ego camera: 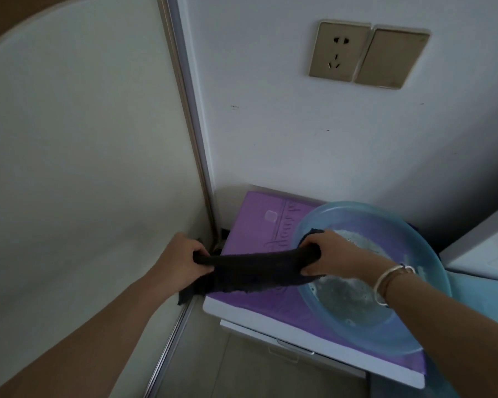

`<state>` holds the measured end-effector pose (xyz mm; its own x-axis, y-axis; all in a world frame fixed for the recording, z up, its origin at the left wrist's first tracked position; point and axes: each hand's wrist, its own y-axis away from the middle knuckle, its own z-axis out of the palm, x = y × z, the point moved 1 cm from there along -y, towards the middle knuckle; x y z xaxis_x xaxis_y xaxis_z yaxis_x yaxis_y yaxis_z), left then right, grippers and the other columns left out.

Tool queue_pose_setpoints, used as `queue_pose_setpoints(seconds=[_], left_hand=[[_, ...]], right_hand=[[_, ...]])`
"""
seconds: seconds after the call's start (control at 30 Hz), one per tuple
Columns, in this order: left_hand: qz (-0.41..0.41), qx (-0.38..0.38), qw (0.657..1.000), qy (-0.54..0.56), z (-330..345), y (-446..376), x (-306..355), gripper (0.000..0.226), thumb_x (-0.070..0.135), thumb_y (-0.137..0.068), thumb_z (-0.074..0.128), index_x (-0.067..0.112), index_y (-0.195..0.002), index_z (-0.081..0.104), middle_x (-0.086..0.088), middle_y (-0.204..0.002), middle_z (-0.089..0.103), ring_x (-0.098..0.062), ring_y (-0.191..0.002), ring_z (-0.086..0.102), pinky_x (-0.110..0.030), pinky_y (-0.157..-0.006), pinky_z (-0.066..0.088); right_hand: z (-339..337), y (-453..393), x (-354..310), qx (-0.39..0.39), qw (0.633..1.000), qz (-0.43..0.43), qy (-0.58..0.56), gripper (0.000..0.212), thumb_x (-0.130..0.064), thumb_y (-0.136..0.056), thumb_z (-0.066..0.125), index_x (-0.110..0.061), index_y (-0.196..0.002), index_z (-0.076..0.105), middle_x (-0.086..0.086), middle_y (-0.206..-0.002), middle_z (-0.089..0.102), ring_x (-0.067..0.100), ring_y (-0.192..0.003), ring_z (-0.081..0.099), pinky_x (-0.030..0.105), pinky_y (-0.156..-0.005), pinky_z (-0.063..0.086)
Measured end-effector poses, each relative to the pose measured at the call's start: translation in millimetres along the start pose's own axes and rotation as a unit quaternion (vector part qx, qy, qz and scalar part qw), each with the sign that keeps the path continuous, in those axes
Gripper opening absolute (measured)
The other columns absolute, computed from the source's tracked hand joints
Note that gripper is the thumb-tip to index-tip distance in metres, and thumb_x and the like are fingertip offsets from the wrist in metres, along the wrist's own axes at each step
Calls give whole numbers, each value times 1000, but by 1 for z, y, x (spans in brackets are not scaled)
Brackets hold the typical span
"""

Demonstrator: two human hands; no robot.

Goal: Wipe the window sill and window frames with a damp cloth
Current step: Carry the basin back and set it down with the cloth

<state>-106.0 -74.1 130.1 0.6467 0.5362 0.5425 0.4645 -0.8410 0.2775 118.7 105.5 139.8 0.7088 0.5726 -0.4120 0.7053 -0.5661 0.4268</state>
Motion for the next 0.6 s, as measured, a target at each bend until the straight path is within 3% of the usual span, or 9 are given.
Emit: queue_pose_setpoints(seconds=[0.07, 0.13, 0.2, 0.23, 0.3, 0.33, 0.4, 0.5, 0.6], left_hand=[[-16, 37, 999, -1, 1, -1, -3, 13, 24, -81, 73, 12, -78, 72, 0, -101, 55, -11, -85, 58, -15, -69, 40], [-34, 14, 999, 35, 3, -2, -4, 17, 24, -86, 68, 8, -88, 73, 6, -112, 51, -9, -108, 51, -21, -82, 38], [-78, -13, 979, 188, 2, 0, -3, 12, 16, -87, 67, 7, -91, 73, 5, -95, 65, -12, -97, 59, -21, -73, 43], [-110, -18, 953, 282, 1, 2, -3, 12, 14, -86, 67, 6, -93, 73, -1, -87, 71, -17, -88, 64, -20, -69, 46], [-154, -12, 894, 420, 0, 6, -5, 21, 14, -83, 68, -1, -98, 72, -15, -89, 74, -26, -85, 69, -27, -72, 51], [-164, -12, 870, 465, 1, 7, -7, 24, 13, -82, 69, -2, -101, 70, -18, -93, 73, -29, -88, 70, -30, -76, 53], [-183, -7, 851, 491, 9, 7, -11, 26, 13, -81, 71, -1, -103, 68, -18, -96, 73, -30, -89, 70, -35, -79, 56], [-191, 43, 914, 355, 21, 5, -16, 19, 15, -79, 74, 6, -94, 70, -17, -90, 72, -31, -85, 69, -45, -82, 57], [-189, 49, 914, 357, 36, 6, -8, 7, 13, -85, 68, 10, -91, 71, -15, -91, 71, -29, -87, 68, -41, -85, 55]], right_hand=[[1, -3, -2, 64, 994, 6, 85, 10, -29, -80, 63, -20, -77, 61, 7, -87, 59, 26, -90, 56, 28, -72, 39], [5, -6, -1, 66, 992, 20, 102, 20, -37, -83, 57, -27, -65, 54, 5, -94, 54, 29, -106, 48, 32, -85, 35], [6, -8, 0, 59, 997, 29, 29, 20, -37, -82, 61, -33, -63, 58, 2, -119, 54, 28, -125, 40, 38, -101, 32], [5, -6, -1, 59, 997, 37, -44, 14, -33, -82, 65, -30, -69, 64, 3, -124, 55, 26, -126, 42, 38, -104, 33], [4, -5, -2, 60, 976, 58, -202, 12, -24, -83, 68, -14, -75, 71, 6, -102, 68, 24, -101, 61, 34, -91, 47], [3, -6, -3, 63, 961, 75, -260, 13, -23, -83, 69, -15, -73, 68, 5, -83, 68, 22, -83, 63, 31, -78, 50], [5, -7, -5, 85, 938, 110, -317, 15, -23, -83, 70, -17, -71, 61, 3, -68, 61, 18, -66, 59, 23, -56, 46], [13, -8, -8, 124, 931, 164, -301, 17, -20, -83, 69, -16, -74, 56, 3, -66, 56, 18, -59, 55, 18, -40, 38], [26, -8, -22, 128, 938, 167, -276, 9, -20, -81, 67, -16, -79, 60, 8, -72, 60, 19, -55, 56, 20, -37, 41]])
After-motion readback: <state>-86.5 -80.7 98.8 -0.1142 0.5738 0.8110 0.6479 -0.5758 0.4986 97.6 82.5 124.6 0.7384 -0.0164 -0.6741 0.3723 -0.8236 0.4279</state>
